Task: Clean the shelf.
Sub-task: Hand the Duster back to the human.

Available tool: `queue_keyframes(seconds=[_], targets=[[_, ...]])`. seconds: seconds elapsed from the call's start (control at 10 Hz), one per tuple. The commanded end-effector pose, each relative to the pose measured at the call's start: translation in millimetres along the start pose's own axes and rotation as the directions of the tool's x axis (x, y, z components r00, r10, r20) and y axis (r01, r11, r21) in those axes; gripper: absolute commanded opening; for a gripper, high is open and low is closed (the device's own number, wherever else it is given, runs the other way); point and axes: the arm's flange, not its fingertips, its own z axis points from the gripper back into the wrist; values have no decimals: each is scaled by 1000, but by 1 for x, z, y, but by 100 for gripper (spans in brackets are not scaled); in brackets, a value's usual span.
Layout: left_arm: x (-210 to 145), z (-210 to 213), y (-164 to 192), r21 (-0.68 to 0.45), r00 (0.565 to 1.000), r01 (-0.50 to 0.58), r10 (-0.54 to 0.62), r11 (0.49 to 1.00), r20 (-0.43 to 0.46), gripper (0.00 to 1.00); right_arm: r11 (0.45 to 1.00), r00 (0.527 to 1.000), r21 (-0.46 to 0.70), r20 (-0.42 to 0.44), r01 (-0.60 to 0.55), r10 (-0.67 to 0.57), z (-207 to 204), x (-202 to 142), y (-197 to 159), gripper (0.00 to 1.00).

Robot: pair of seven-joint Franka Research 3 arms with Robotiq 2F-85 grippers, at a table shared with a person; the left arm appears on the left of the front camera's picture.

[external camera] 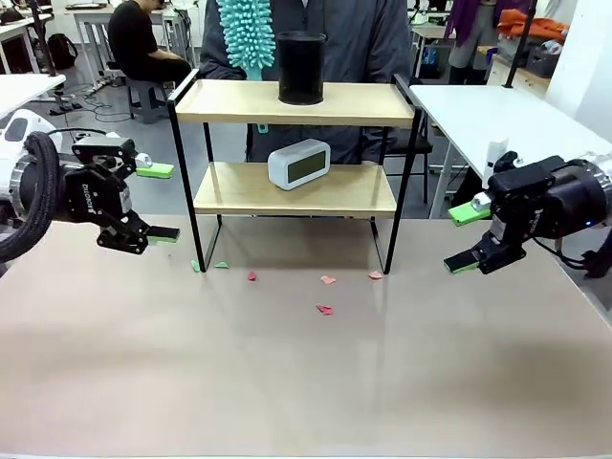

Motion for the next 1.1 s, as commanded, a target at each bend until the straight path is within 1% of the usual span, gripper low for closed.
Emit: queue_keyframes(seconds=[0.0, 1.0], targets=[[-16, 18, -16, -41, 998, 25, -27, 999, -55, 100, 1000, 994, 30, -108, 0, 4, 4, 0, 11, 100], [-16, 18, -16, -41, 998, 25, -27, 999, -55, 100, 1000, 994, 30, -108, 0, 4, 4, 0, 11, 100]])
